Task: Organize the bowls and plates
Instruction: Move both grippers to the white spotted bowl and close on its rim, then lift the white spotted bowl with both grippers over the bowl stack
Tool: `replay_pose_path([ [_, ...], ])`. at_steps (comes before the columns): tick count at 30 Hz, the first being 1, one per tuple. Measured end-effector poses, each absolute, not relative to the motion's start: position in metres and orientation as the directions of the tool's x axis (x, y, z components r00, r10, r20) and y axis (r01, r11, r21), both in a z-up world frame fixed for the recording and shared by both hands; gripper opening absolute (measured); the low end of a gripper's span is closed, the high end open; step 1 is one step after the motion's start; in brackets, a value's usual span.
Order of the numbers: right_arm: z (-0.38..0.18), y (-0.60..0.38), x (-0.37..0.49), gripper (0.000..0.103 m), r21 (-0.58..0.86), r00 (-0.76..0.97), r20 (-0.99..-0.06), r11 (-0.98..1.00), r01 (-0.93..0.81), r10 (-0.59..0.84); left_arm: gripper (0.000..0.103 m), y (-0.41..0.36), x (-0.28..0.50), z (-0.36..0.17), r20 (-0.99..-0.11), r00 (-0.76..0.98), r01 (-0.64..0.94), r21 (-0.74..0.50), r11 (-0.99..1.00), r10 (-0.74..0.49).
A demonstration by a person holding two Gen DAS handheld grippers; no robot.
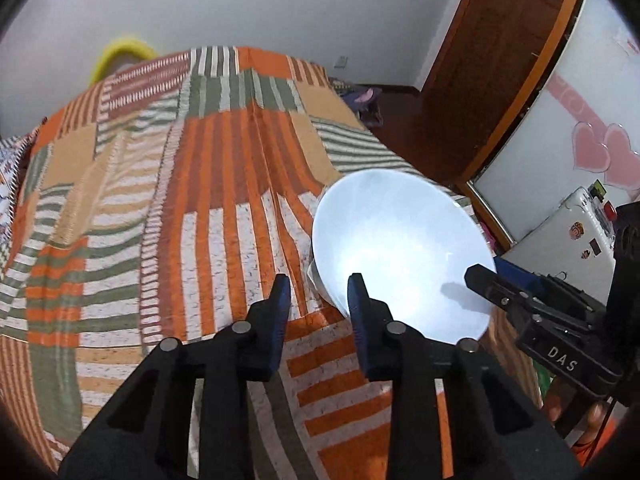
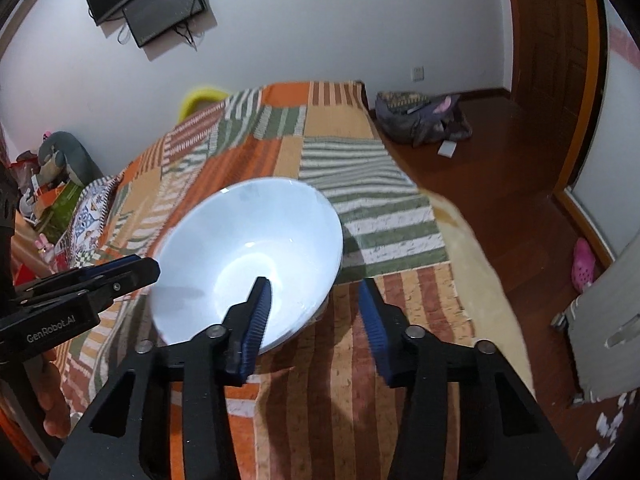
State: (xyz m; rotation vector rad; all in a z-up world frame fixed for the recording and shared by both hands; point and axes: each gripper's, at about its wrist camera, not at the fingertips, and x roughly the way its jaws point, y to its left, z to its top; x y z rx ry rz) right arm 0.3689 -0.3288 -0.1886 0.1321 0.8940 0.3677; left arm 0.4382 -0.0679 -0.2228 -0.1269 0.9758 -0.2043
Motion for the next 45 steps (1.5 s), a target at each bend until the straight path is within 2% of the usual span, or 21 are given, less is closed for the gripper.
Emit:
replay_pose_path([
  [1,-0.191,-0.329,0.369,0.039,0.268,0.561,-0.741,0.929,-0.257,0.369,0.028,-0.068,0.44,-0.226,-0.811,0.537,0.114,-0.204,0.972,-0.233],
  [3,-0.195,-0.328,0.372,0.03,0.278,0.553,-0.742,0.925,-0.261,0.379,0.028,-0.068,0.444,-0.23,-0.814,0.529,0.119,-0.209,0.971,-0.24],
  [4,-0.195,-0.328,0.371,0.029,0.284,0.552,-0.738,0.92,-0.268,0.389,0.028,-0.069,0.444,-0.231,-0.813,0.532,0.121,-0.204,0.971,-0.237],
  [6,-0.196,-0.326,0.372,0.026,0.278,0.558,-0.734,0.921,-0.273,0.387,0.022,-0.071,0.445,-0.233,-0.81,0.535,0.134,-0.198,0.971,-0.239],
  [7,-0.195,-0.324,0.372,0.024,0.271,0.562,-0.732,0.921,-0.278,0.385,0.015,-0.073,0.445,-0.233,-0.81,0.533,0.143,-0.2,0.969,-0.246],
  [12,-0.194,-0.318,0.372,0.023,0.231,0.574,-0.738,0.932,-0.28,0.356,0.013,-0.076,0.442,-0.231,-0.808,0.536,0.162,-0.186,0.969,-0.245],
  [17,-0.187,-0.321,0.368,0.022,0.259,0.575,-0.727,0.925,-0.279,0.377,0.013,-0.07,0.438,-0.229,-0.814,0.52,0.152,-0.21,0.966,-0.259],
  [25,-0.161,-0.312,0.346,0.022,0.227,0.607,-0.699,0.922,-0.313,0.378,0.013,-0.064,0.401,-0.19,-0.776,0.589,0.149,-0.17,0.974,-0.225],
  [33,-0.124,-0.296,0.309,0.022,0.221,0.635,-0.647,0.901,-0.373,0.422,0.013,-0.045,0.339,-0.137,-0.726,0.664,0.13,-0.122,0.984,-0.178],
  [45,-0.085,-0.246,0.242,0.022,0.211,0.613,-0.581,0.827,-0.521,0.535,0.014,0.015,0.23,-0.093,-0.694,0.712,0.042,-0.113,0.993,-0.109],
])
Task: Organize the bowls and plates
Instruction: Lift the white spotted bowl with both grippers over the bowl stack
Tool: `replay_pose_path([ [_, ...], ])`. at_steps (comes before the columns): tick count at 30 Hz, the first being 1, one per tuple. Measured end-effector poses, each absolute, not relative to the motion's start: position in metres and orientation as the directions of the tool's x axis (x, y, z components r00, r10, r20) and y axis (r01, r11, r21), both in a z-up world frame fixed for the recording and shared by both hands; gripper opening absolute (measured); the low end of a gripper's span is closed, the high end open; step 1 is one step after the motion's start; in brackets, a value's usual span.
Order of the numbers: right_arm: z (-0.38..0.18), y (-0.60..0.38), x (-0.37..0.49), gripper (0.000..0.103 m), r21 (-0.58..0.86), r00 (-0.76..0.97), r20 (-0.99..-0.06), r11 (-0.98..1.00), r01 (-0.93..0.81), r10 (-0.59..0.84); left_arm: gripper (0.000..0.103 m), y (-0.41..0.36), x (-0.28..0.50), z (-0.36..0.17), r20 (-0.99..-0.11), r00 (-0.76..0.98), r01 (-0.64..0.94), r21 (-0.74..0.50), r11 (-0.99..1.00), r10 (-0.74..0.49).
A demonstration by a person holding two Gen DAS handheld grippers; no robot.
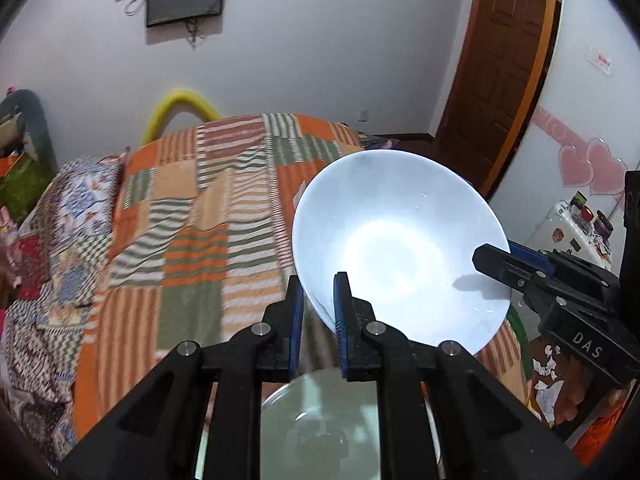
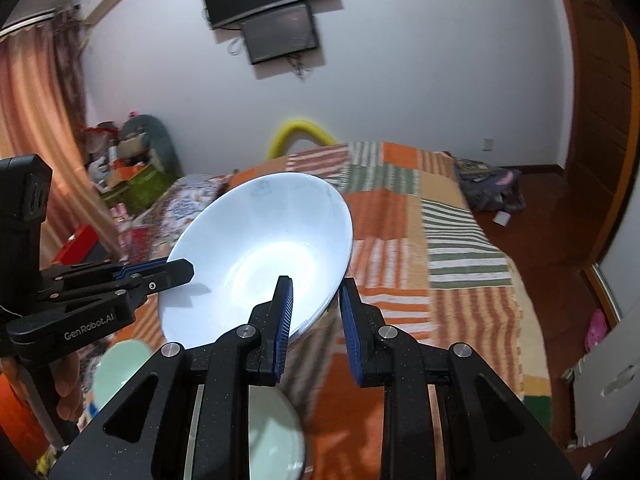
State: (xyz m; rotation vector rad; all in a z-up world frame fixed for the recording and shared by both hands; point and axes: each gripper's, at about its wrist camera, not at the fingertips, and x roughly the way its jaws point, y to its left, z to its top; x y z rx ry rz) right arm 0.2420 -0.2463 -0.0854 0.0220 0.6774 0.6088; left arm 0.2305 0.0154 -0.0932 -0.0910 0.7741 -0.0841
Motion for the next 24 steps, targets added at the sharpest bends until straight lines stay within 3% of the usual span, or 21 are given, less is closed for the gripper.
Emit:
replay_pose_path([
  [24,-0.122,-0.117,0.151,0.022,0.249,0.404,-0.607,0.647,-0.721,0.684,0.013,0.139,0.085,-0.124,-0.722,0.687,-0.216,-0.1,0.971,0.079],
])
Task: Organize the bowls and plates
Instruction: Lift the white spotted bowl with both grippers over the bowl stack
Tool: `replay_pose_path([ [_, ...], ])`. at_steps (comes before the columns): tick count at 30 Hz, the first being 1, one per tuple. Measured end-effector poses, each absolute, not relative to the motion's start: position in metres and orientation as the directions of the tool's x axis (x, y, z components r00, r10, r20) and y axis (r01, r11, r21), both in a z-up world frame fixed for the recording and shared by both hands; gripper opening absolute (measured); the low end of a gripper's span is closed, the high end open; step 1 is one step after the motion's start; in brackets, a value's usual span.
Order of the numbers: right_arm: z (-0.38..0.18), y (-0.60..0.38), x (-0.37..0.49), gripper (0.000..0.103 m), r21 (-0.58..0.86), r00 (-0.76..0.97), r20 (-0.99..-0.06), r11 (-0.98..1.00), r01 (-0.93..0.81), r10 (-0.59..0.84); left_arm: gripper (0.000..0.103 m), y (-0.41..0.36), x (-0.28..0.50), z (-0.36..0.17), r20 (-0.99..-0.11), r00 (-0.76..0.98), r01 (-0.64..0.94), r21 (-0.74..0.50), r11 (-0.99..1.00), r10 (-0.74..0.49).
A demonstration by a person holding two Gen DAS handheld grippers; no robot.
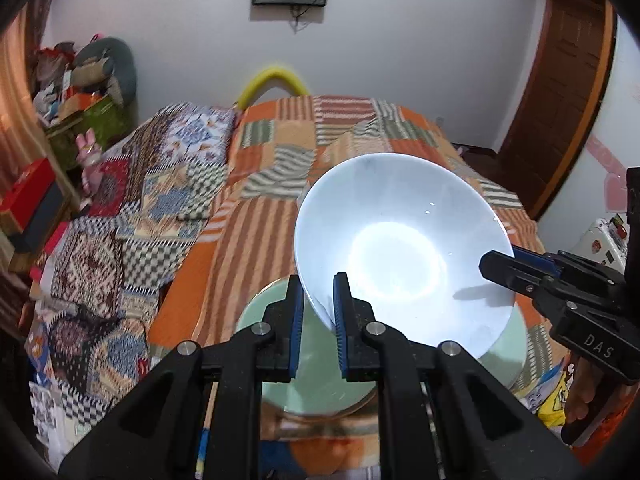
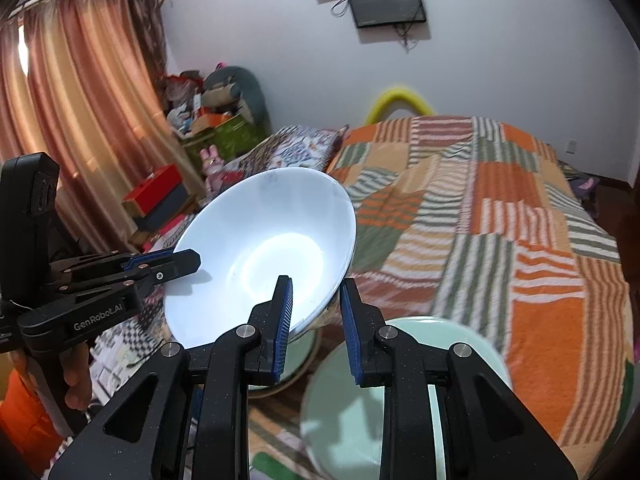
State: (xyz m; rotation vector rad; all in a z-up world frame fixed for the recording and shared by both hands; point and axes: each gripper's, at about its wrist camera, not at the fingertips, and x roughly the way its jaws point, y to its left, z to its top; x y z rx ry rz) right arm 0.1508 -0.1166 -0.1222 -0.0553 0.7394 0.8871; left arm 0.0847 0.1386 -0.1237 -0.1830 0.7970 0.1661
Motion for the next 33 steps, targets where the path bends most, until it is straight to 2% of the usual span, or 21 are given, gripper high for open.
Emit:
replay_pose_path([
  [17,-0.173,-0.071,0.128,0.022,0.222,0.307,-0.718,0.623,-0.751,0.625,0.013,0.172,0.069,-0.185,-0.793,0.597,-0.31,-0.088,0.947,0.122],
  [33,-0.198,-0.061,0.129,0.022,0.233,0.256,-0.769,0.63,-0.741,0.586,0.013,0.181,0.073,-0.217,-0.836,0.538,-0.33,-0.089,0.94,0.11],
])
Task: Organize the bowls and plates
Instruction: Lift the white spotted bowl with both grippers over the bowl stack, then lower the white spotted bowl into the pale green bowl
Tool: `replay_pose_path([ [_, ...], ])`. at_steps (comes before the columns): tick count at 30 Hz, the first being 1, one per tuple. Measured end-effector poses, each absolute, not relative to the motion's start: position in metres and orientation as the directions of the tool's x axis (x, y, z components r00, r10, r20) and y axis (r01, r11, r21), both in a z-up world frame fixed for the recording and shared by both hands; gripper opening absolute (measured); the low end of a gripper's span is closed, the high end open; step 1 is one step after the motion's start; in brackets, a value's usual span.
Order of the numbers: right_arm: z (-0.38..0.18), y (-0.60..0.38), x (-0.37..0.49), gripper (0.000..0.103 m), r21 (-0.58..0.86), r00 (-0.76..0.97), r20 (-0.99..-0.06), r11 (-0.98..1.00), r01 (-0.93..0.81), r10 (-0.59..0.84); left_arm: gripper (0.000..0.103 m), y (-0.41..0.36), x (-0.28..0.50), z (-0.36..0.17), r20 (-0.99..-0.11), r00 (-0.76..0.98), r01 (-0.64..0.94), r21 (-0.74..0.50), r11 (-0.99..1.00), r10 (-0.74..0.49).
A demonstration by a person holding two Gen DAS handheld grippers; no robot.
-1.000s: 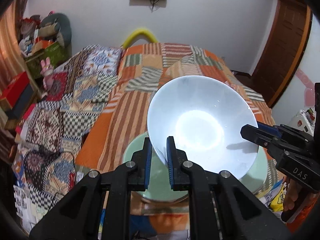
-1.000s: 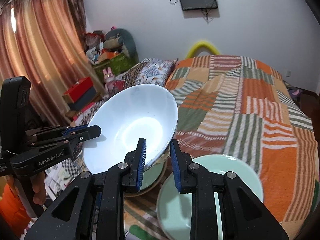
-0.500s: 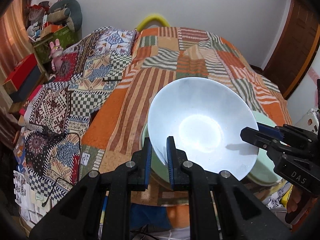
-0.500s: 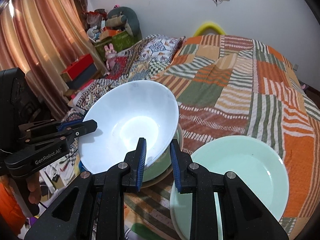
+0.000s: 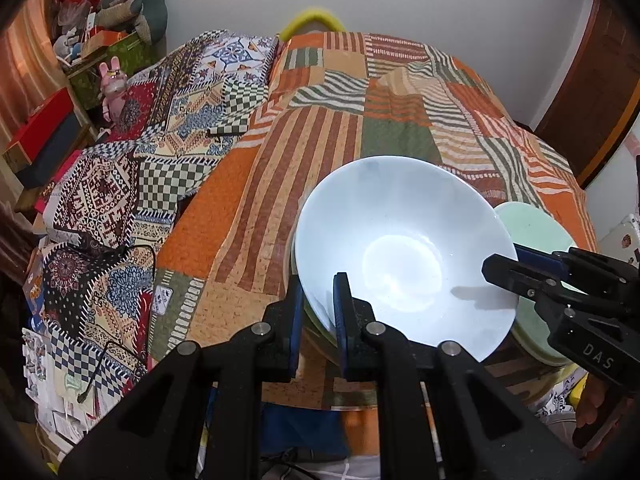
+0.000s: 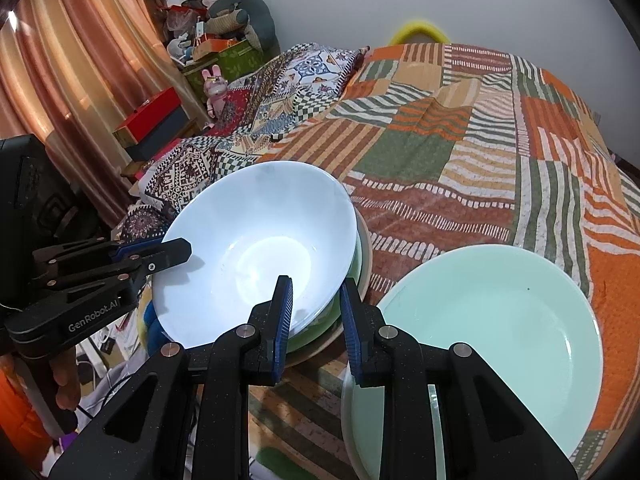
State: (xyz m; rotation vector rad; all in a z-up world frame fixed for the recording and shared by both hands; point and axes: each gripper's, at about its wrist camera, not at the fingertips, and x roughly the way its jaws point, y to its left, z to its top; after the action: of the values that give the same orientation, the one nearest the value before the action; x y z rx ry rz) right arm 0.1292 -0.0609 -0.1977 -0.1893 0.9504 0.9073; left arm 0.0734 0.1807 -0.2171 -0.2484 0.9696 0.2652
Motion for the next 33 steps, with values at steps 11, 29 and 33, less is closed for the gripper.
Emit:
replay_pose_path([
  [11,-0.209,-0.055,0.131,0.022,0.232,0.239,-0.787,0.632,-0.74,0.569,0.014,0.18,0.076,-0.223,-0.845,0.517,-0.338,-0.055,0.94,0.136],
  [29,-0.196,-0.061,0.133,0.037,0.193,0.276,-0.776,0.63,-0.752,0.568,0.032,0.186,0.065,-0.204,-0.809,0.578,-0.332,-0.111,0.937,0.109],
  [33,-0.196,-0.063,0.136,0.047,0.203,0.282,-0.773,0.643,-0.738,0.568,0.045,0.195,0.059,-0.205,-0.8,0.59,-0.358,-0.135,0.924,0.112],
])
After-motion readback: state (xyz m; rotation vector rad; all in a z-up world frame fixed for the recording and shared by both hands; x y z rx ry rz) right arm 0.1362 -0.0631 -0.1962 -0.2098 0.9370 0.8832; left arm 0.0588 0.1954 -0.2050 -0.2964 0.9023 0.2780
